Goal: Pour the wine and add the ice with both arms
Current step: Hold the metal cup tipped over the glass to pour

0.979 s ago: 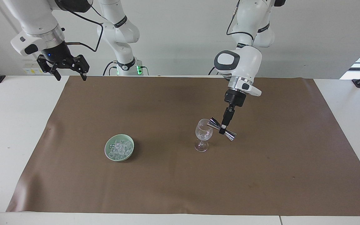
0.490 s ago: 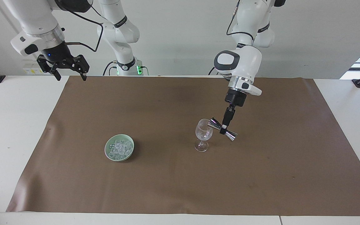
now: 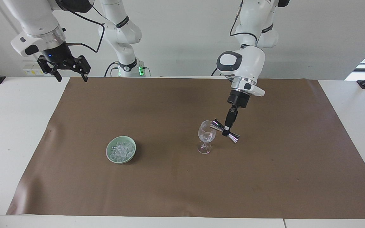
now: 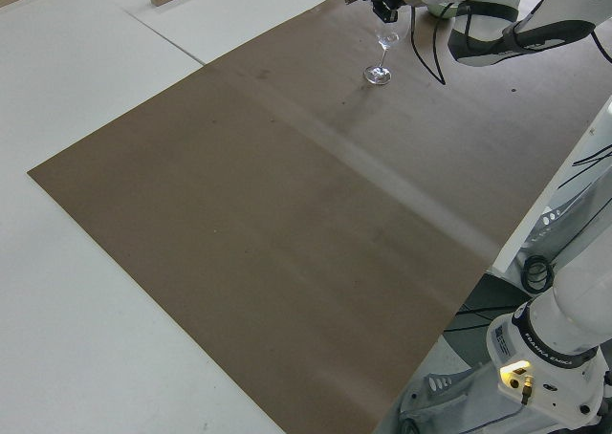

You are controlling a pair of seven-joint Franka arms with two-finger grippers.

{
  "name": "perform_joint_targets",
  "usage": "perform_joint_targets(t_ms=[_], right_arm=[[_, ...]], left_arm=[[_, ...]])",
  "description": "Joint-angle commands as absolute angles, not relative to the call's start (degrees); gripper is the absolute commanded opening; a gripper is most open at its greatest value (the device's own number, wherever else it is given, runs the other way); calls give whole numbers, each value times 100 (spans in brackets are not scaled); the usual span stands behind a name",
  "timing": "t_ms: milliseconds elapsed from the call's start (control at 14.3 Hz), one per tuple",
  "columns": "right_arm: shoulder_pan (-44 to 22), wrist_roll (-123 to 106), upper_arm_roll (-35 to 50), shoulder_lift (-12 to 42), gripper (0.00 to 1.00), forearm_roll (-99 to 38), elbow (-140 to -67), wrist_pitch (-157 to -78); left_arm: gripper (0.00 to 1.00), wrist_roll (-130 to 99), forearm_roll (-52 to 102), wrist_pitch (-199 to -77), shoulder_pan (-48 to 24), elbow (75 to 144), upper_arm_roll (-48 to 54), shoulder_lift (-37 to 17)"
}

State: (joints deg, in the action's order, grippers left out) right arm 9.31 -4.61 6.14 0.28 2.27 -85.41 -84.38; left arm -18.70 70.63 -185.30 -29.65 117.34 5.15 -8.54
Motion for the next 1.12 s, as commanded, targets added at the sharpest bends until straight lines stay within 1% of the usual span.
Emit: perform_joint_targets(t_ms=[0, 1049], right_arm=[[949, -387, 633, -79, 100, 132, -8666, -8473], [949, -387, 624, -79, 100, 132, -8666, -8473]], left_arm=[[0, -1758, 6996, -18694, -3085, 11619, 439, -958], [0, -1521, 6952, -18809, -3094, 11610, 439, -967]])
